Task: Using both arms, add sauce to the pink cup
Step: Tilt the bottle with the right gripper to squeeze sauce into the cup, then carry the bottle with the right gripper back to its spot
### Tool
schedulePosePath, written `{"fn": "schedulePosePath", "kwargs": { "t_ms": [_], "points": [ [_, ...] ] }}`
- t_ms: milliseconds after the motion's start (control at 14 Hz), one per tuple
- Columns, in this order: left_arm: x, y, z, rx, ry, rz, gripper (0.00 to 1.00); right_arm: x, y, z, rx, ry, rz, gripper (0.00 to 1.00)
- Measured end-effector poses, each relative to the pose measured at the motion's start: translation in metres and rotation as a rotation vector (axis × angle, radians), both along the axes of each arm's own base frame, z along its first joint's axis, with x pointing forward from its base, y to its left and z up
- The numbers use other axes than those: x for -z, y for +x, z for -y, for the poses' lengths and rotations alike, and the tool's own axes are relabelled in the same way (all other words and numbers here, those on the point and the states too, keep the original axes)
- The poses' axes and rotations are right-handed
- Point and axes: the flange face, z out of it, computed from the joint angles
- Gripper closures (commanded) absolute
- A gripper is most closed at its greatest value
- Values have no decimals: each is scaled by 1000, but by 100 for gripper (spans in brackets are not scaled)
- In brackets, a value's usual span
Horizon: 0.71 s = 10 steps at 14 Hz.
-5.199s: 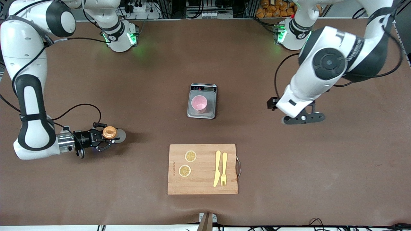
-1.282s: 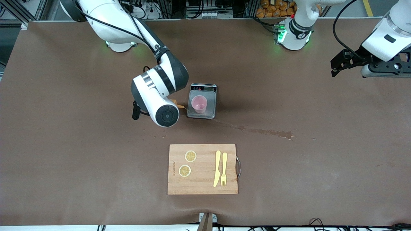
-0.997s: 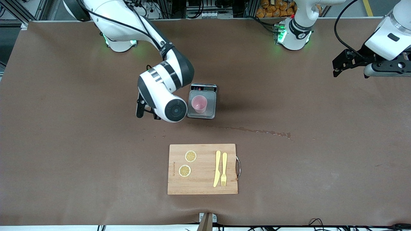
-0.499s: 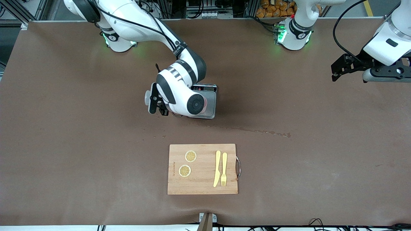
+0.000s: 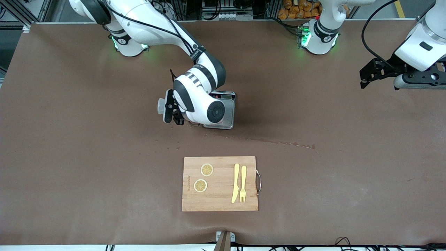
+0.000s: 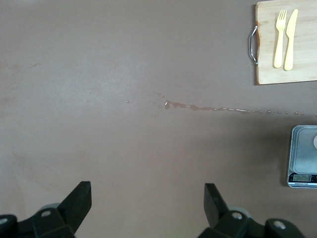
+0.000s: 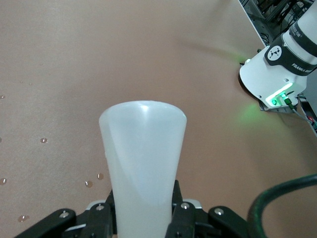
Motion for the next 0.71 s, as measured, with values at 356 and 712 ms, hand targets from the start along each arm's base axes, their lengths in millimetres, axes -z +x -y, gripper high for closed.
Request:
{"fn": "schedulePosePath", "kwargs": {
  "t_ms": [356,712],
  "points": [
    [0,0,-1,-2,0,0,0,-11,24,22,23,128,-49,78],
    [-1,0,-3,-5,0,-2,0,-66,85,119,77,514,-165,75]
  ]
}}
